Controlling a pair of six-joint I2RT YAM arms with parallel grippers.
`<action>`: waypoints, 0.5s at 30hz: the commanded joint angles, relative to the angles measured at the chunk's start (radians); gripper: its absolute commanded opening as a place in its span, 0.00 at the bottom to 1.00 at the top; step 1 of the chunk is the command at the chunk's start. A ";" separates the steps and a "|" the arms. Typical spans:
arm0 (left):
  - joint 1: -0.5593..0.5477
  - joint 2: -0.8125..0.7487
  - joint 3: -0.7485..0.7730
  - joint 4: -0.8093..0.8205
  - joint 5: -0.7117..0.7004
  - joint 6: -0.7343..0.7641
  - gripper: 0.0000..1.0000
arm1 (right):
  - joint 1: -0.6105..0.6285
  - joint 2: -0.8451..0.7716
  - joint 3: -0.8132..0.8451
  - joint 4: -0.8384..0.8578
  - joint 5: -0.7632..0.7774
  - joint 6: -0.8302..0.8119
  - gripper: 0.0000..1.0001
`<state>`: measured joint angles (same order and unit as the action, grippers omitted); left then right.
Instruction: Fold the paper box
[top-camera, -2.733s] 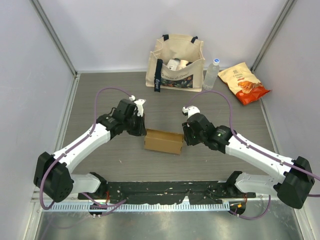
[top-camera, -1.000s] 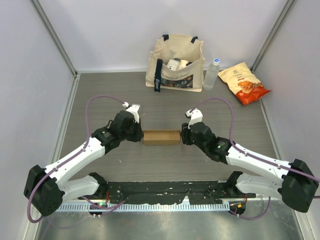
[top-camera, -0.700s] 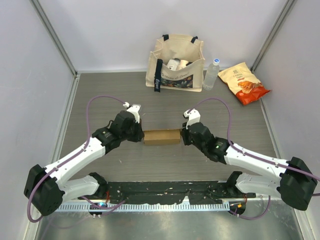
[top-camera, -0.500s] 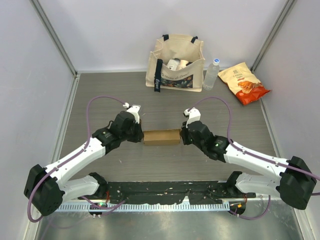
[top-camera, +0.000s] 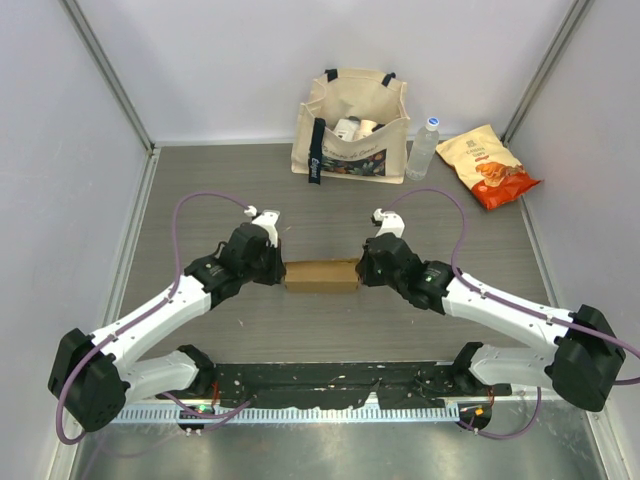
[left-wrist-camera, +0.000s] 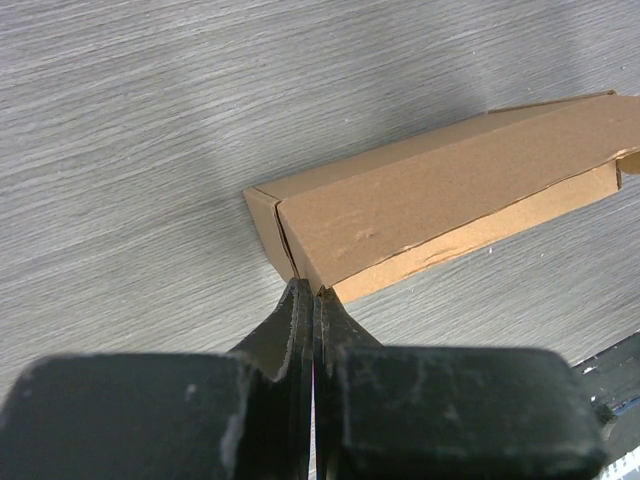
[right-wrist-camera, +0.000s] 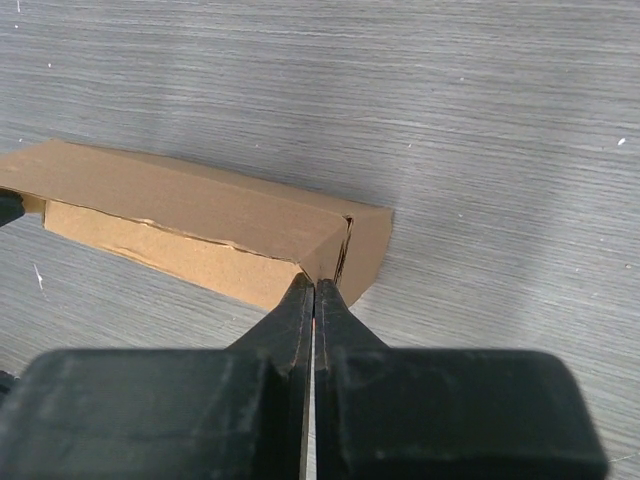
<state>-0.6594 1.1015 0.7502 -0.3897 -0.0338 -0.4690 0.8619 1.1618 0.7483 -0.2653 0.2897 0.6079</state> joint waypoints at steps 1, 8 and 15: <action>-0.003 -0.012 -0.005 0.049 0.002 -0.011 0.00 | 0.000 -0.001 0.045 0.008 -0.004 0.093 0.01; -0.003 -0.006 -0.005 0.058 0.003 -0.017 0.00 | 0.002 0.019 0.066 -0.018 0.008 -0.011 0.01; -0.003 -0.019 -0.025 0.072 -0.008 -0.026 0.00 | 0.000 0.006 -0.003 0.006 0.028 -0.194 0.01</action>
<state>-0.6598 1.1015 0.7433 -0.3828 -0.0338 -0.4763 0.8619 1.1797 0.7666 -0.2958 0.2955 0.5301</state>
